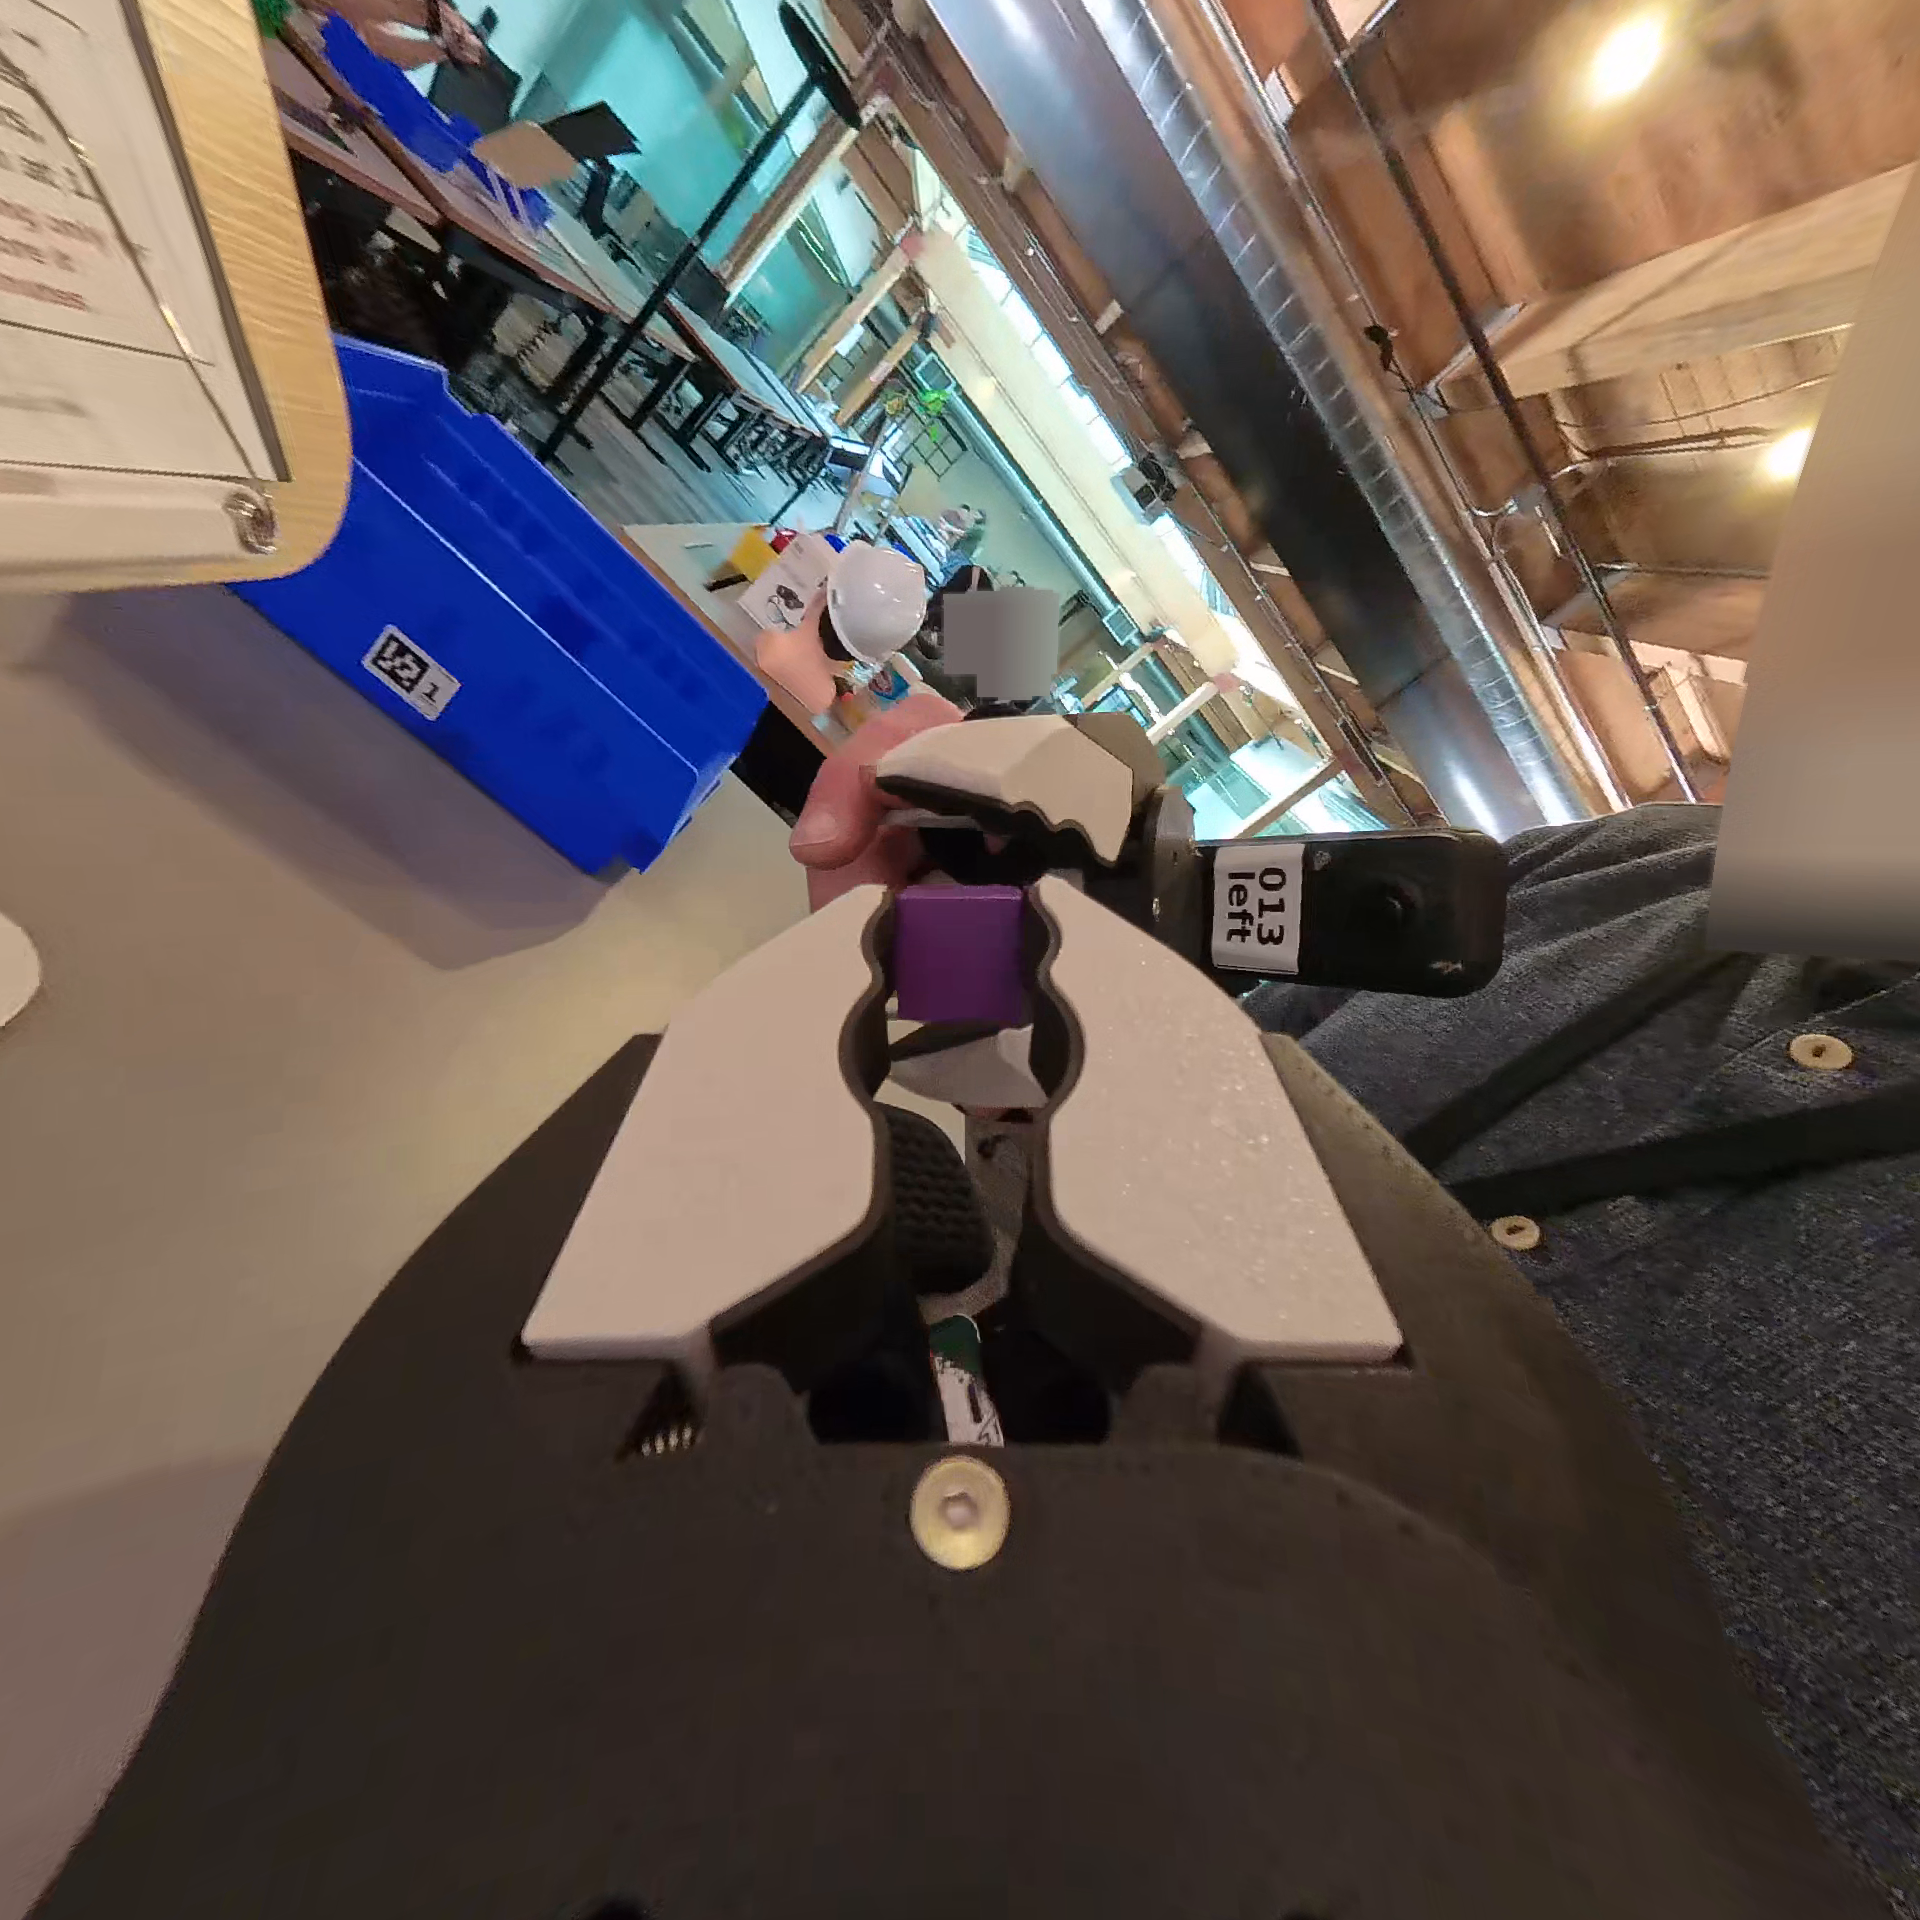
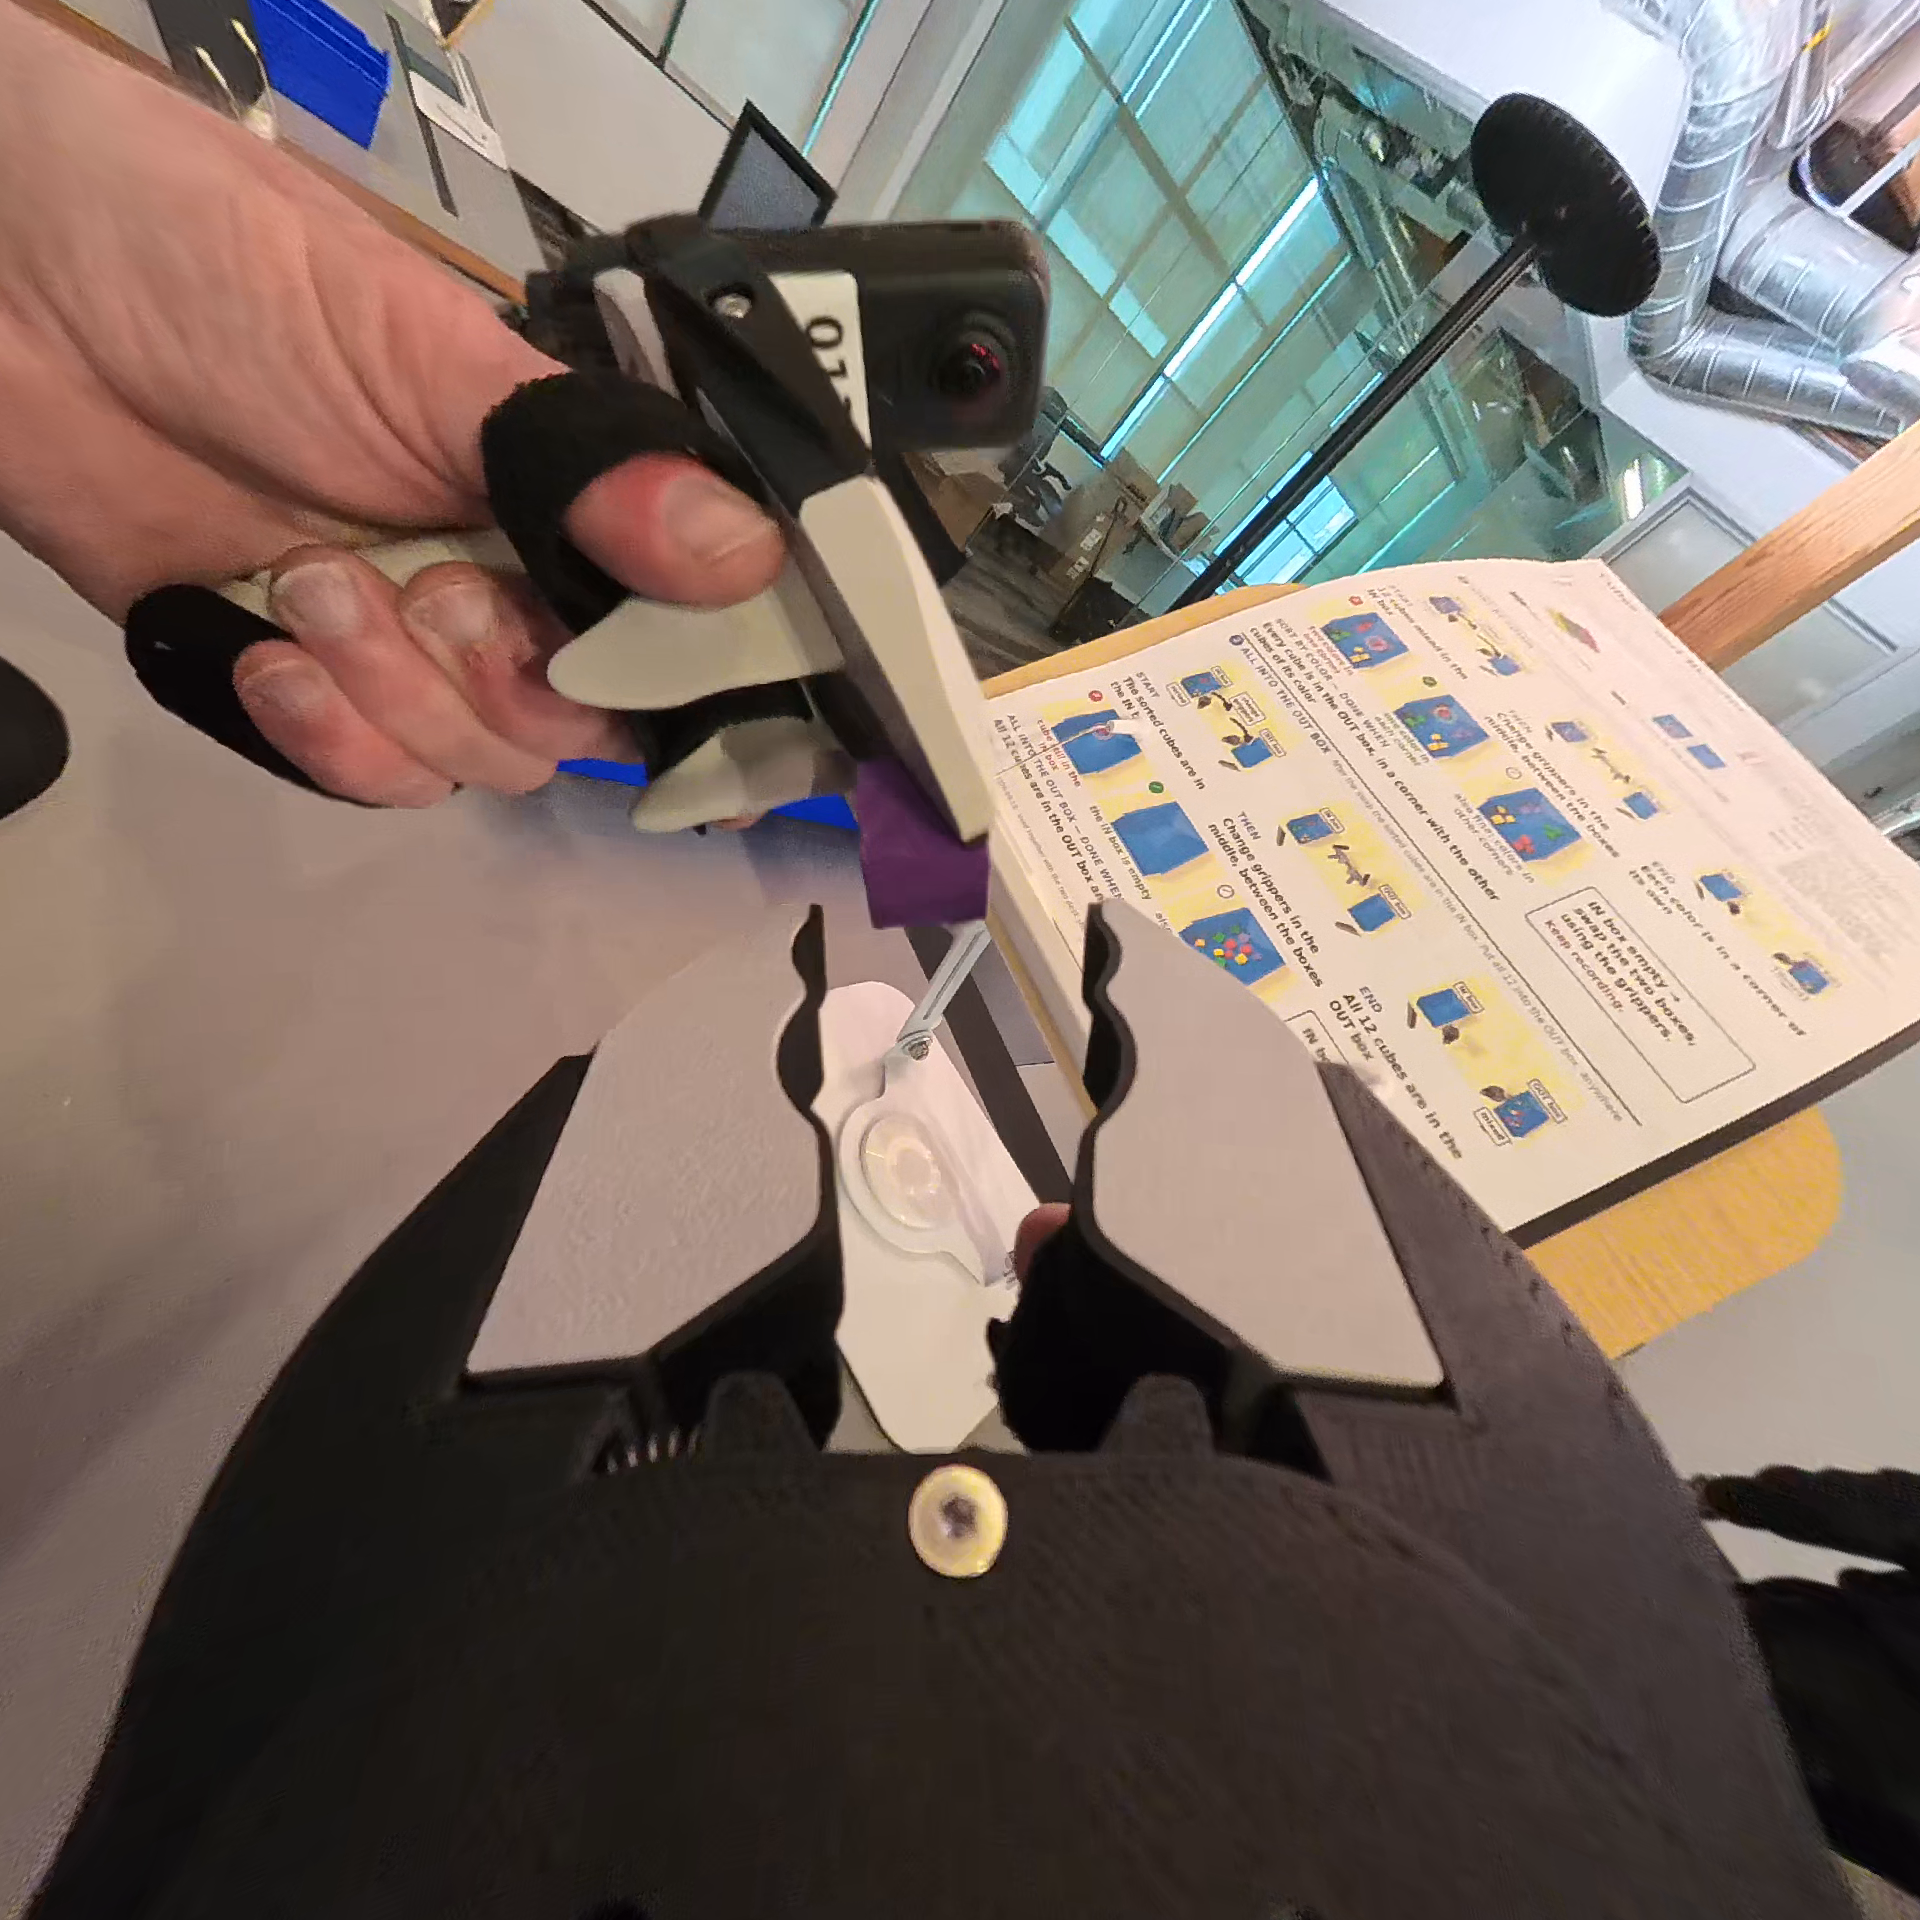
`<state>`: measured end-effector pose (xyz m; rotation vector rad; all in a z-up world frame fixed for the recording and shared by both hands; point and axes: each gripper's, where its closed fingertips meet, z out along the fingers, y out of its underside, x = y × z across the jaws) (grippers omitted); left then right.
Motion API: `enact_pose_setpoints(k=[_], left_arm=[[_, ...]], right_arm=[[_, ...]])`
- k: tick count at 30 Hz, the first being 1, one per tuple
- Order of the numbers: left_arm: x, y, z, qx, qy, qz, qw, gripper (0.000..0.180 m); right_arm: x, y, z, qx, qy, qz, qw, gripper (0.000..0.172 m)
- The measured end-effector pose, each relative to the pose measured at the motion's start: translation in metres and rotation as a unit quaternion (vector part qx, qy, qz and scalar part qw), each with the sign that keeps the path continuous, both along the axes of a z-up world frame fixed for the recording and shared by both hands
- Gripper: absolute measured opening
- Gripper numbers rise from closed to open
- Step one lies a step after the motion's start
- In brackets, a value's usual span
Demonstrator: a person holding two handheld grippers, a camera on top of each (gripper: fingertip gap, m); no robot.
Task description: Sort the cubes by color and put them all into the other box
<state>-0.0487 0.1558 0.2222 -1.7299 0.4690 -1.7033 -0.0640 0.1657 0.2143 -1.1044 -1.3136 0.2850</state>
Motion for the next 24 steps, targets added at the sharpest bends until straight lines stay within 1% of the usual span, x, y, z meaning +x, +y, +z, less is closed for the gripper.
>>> enact_pose_setpoints(k=[1, 4, 5, 6, 8, 10, 13, 14, 16, 17, 19, 20, 22, 24], left_arm=[[0.004, -0.001, 0.0, -0.001, -0.002, -0.005, 1.0, 0.023], [0.018, -0.004, -0.003, -0.011, -0.008, -0.021, 1.0, 0.023], [0.022, -0.005, -0.005, -0.016, -0.012, -0.027, 0.999, 0.023], [0.026, -0.006, -0.004, -0.024, -0.024, -0.034, 0.999, 0.023], [0.033, -0.008, -0.005, -0.035, -0.038, -0.052, 0.997, 0.023], [0.041, -0.01, -0.008, -0.038, -0.032, -0.065, 0.997, 0.023], [0.044, -0.003, -0.002, -0.032, -0.053, -0.053, 0.997, 0.022], [0.042, 0.001, 0.0, -0.029, -0.058, -0.046, 0.997, 0.018], [0.037, 0.007, 0.001, -0.014, -0.05, -0.034, 0.998, 0.0], [0.033, 0.012, 0.0, -0.008, -0.042, -0.02, 0.999, 0.0], [0.029, 0.018, -0.004, -0.007, -0.027, -0.003, 1.0, 0.0], [0.03, 0.018, -0.008, -0.009, -0.017, -0.008, 1.0, 0.0], [0.032, 0.016, -0.015, -0.015, -0.005, -0.018, 1.0, 0.0], [0.033, 0.017, -0.022, -0.019, 0.01, -0.021, 1.0, 0.0]], right_arm=[[0.001, -0.001, 0.0, 0.003, -0.001, 0.003, 1.0, 0.046], [0.007, -0.006, 0.005, 0.034, 0.005, 0.004, 0.999, 0.033], [0.009, -0.008, 0.005, 0.042, 0.002, 0.005, 0.999, 0.032], [0.011, -0.01, 0.002, 0.047, -0.005, 0.007, 0.999, 0.026], [0.017, -0.011, 0.002, 0.052, -0.003, 0.001, 0.999, 0.025], [0.025, -0.013, -0.001, 0.03, 0.0, 0.004, 1.0, 0.023], [0.044, -0.01, 0.001, 0.01, 0.019, -0.011, 1.0, 0.023], [0.054, -0.006, 0.002, 0.001, 0.024, -0.023, 0.999, 0.023], [0.088, 0.019, 0.002, -0.012, 0.025, -0.085, 0.996, 0.023], [0.111, 0.036, 0.0, -0.022, 0.022, -0.125, 0.992, 0.023], [0.169, 0.075, -0.014, -0.062, 0.004, -0.222, 0.973, 0.023], [0.201, 0.093, -0.024, -0.081, -0.01, -0.27, 0.959, 0.023], [0.269, 0.124, -0.048, -0.104, -0.047, -0.372, 0.921, 0.023], [0.325, 0.141, -0.075, -0.129, -0.09, -0.437, 0.886, 0.023]])
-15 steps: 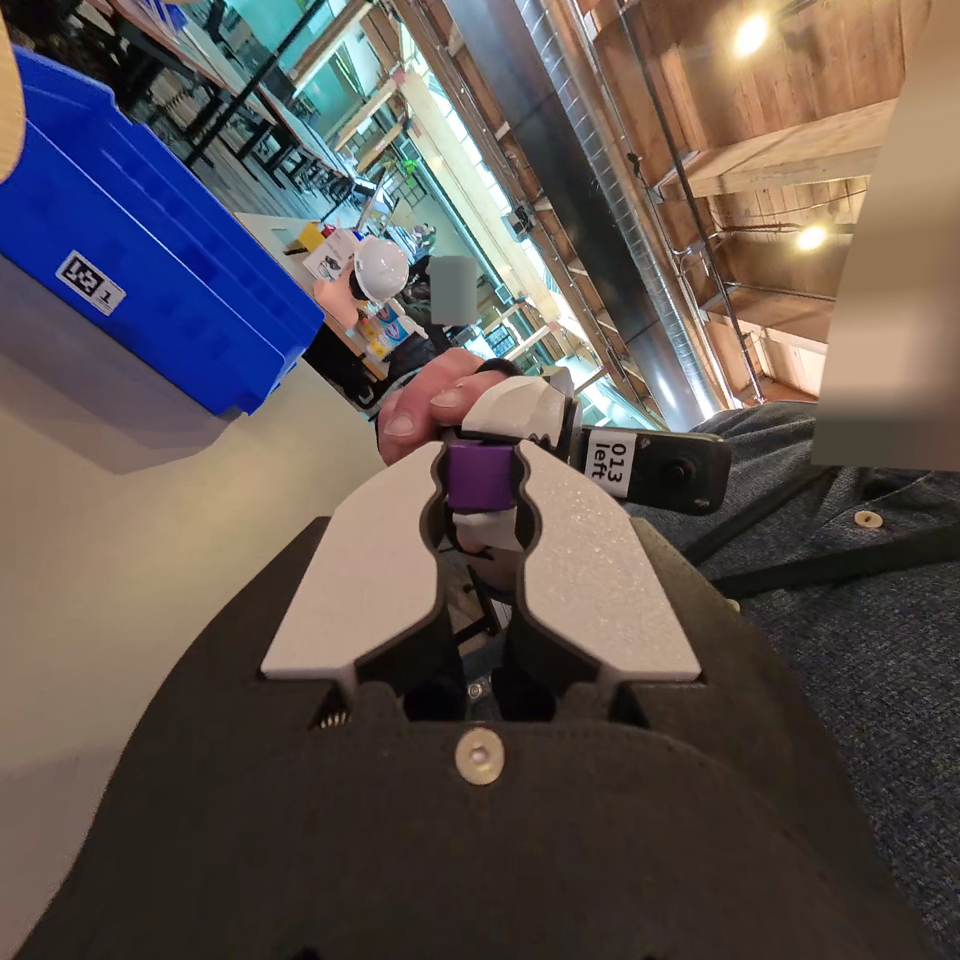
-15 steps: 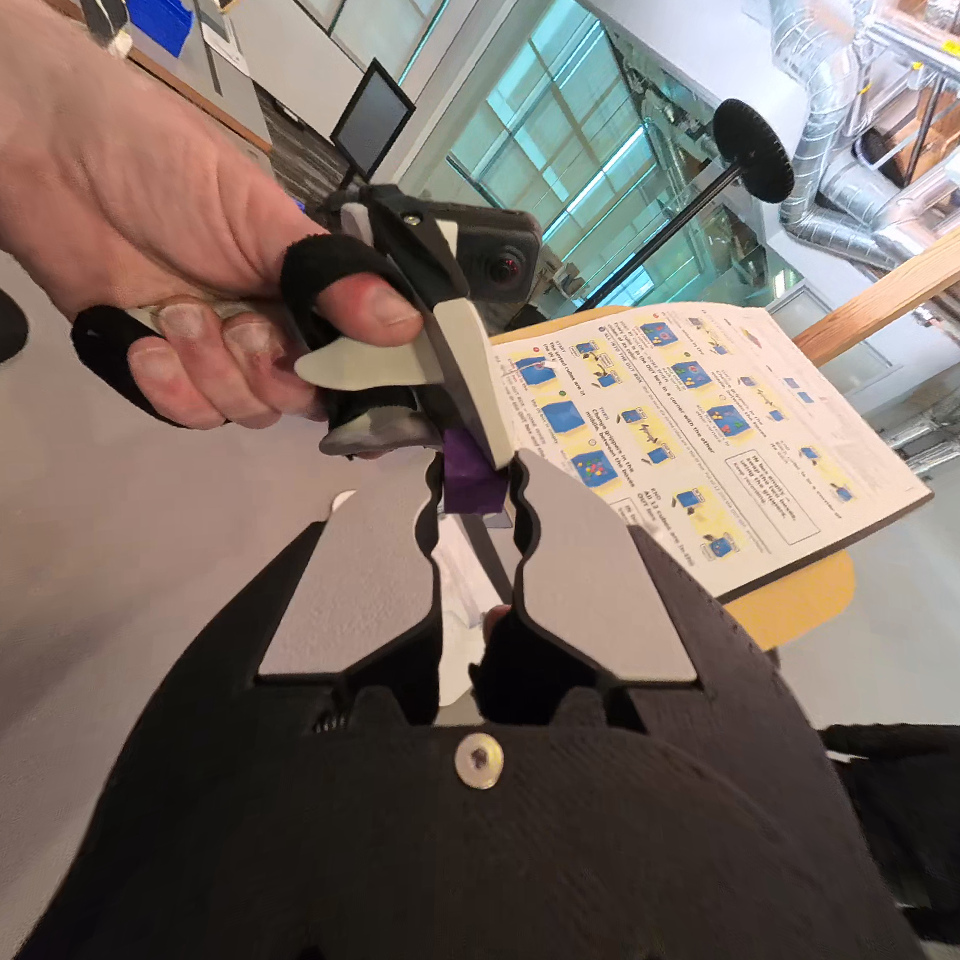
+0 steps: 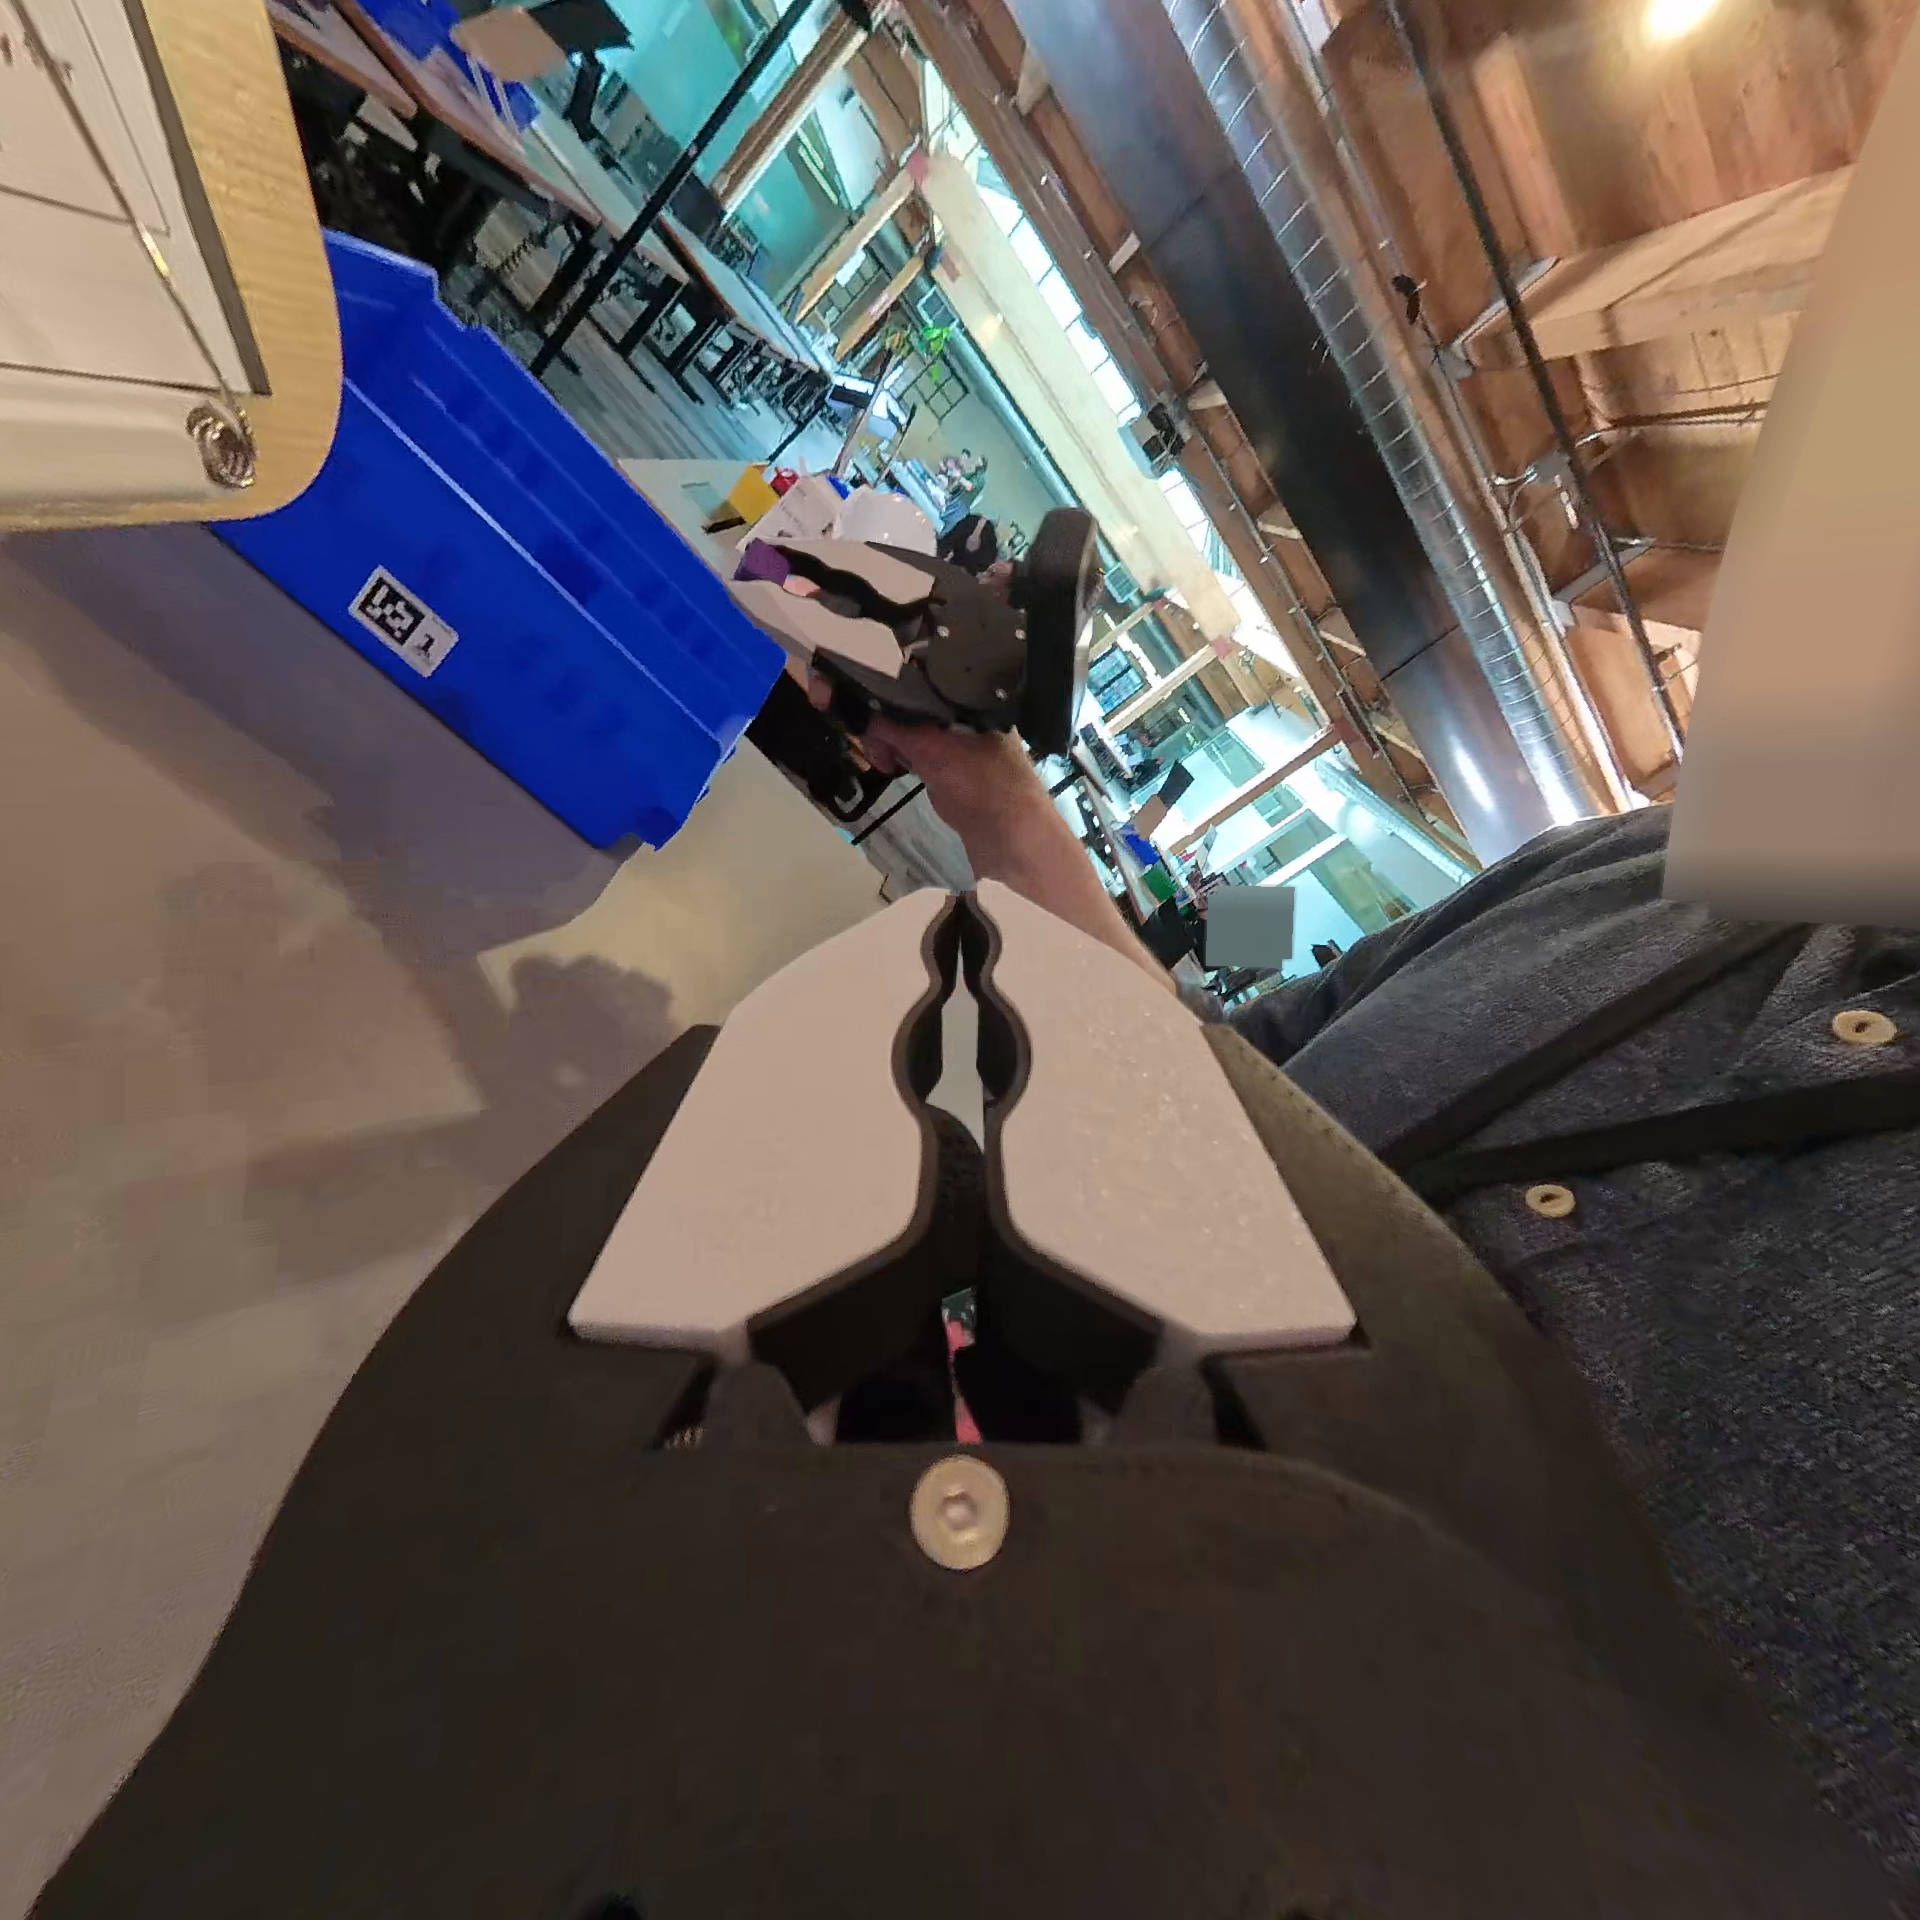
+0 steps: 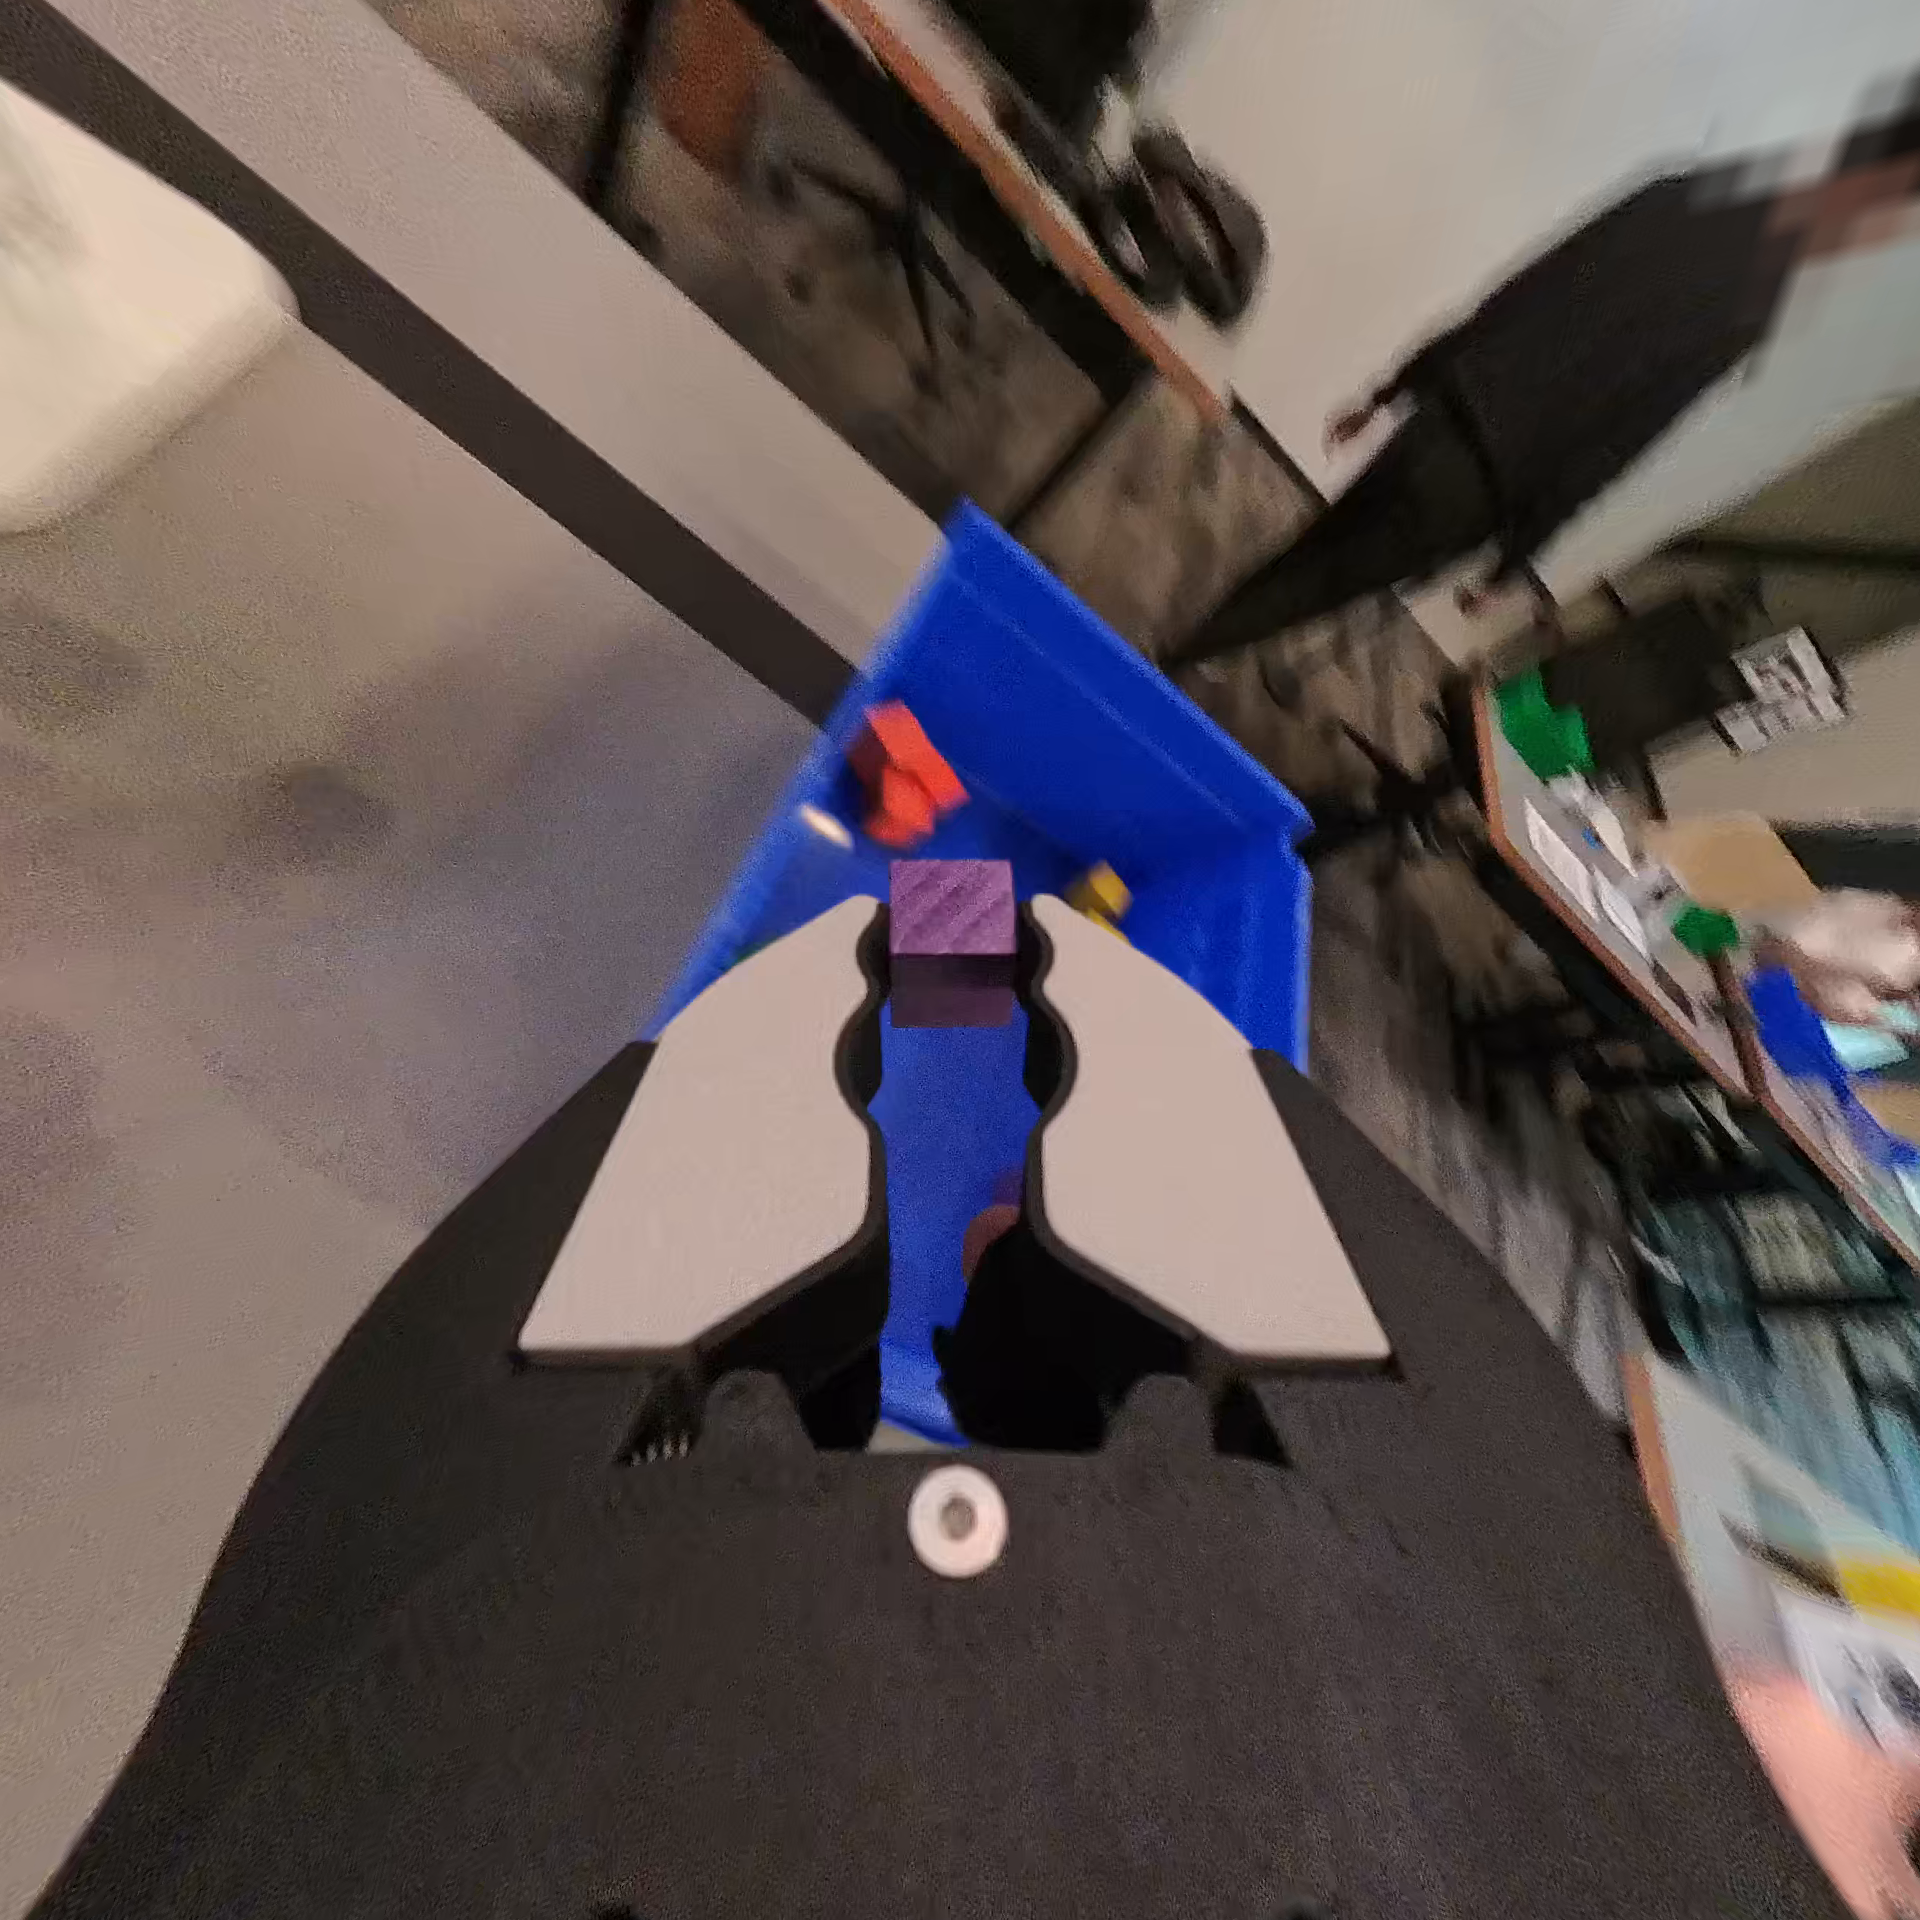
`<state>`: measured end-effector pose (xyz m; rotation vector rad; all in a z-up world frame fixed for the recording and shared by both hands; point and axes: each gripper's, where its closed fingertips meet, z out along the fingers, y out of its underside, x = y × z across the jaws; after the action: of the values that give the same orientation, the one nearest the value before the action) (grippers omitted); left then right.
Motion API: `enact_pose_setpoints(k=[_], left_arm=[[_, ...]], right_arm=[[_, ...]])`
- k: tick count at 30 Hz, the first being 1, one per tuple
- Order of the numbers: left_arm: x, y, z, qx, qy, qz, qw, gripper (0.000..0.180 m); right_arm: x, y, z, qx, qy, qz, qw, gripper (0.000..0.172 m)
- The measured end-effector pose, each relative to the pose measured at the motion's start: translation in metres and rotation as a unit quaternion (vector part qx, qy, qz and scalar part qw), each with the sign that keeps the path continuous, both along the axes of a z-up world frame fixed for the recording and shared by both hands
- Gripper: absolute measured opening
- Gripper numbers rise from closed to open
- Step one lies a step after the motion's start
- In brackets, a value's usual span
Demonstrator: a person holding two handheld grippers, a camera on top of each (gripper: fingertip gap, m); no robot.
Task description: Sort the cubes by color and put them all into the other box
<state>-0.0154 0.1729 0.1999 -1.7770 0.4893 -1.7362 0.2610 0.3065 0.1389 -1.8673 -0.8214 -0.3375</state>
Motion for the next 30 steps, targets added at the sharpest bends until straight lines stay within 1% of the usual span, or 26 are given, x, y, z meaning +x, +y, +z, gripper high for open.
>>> enact_pose_setpoints(k=[2, 3, 4, 7, 11, 16, 19, 23, 25, 30], left_arm=[[-0.001, 0.004, -0.005, -0.005, 0.009, 0.001, 1.0, 0.0], [-0.002, 0.006, -0.005, -0.008, 0.008, 0.004, 1.0, 0.0], [-0.003, 0.008, -0.006, -0.01, 0.008, 0.006, 1.0, 0.0], [-0.004, 0.011, -0.011, -0.008, 0.027, 0.005, 1.0, 0.0], [-0.005, 0.012, -0.013, -0.006, 0.036, 0.007, 0.999, 0.0], [-0.012, 0.013, -0.021, -0.01, 0.051, 0.017, 0.999, 0.0], [-0.017, 0.015, -0.024, -0.017, 0.049, 0.024, 0.998, 0.0], [-0.02, 0.017, -0.027, -0.022, 0.048, 0.028, 0.998, 0.0], [-0.021, 0.018, -0.028, -0.023, 0.048, 0.028, 0.998, 0.0], [-0.024, 0.02, -0.031, -0.026, 0.051, 0.029, 0.998, 0.0]], right_arm=[[0.043, 0.01, -0.024, -0.03, -0.018, -0.056, 0.998, 0.023], [0.059, 0.012, -0.036, -0.053, -0.026, -0.076, 0.995, 0.023], [0.073, 0.015, -0.043, -0.057, -0.031, -0.095, 0.993, 0.023], [0.097, 0.019, -0.065, -0.093, -0.012, -0.133, 0.987, 0.023], [0.118, 0.023, -0.09, -0.133, -0.029, -0.168, 0.976, 0.023], [0.131, 0.024, -0.106, -0.165, -0.008, -0.199, 0.966, 0.023], [0.13, 0.026, -0.114, -0.185, -0.002, -0.203, 0.962, 0.023], [0.136, 0.032, -0.113, -0.188, -0.004, -0.224, 0.956, 0.023], [0.14, 0.033, -0.114, -0.197, -0.022, -0.23, 0.953, 0.023], [0.142, 0.027, -0.128, -0.258, -0.05, -0.23, 0.937, 0.023]])
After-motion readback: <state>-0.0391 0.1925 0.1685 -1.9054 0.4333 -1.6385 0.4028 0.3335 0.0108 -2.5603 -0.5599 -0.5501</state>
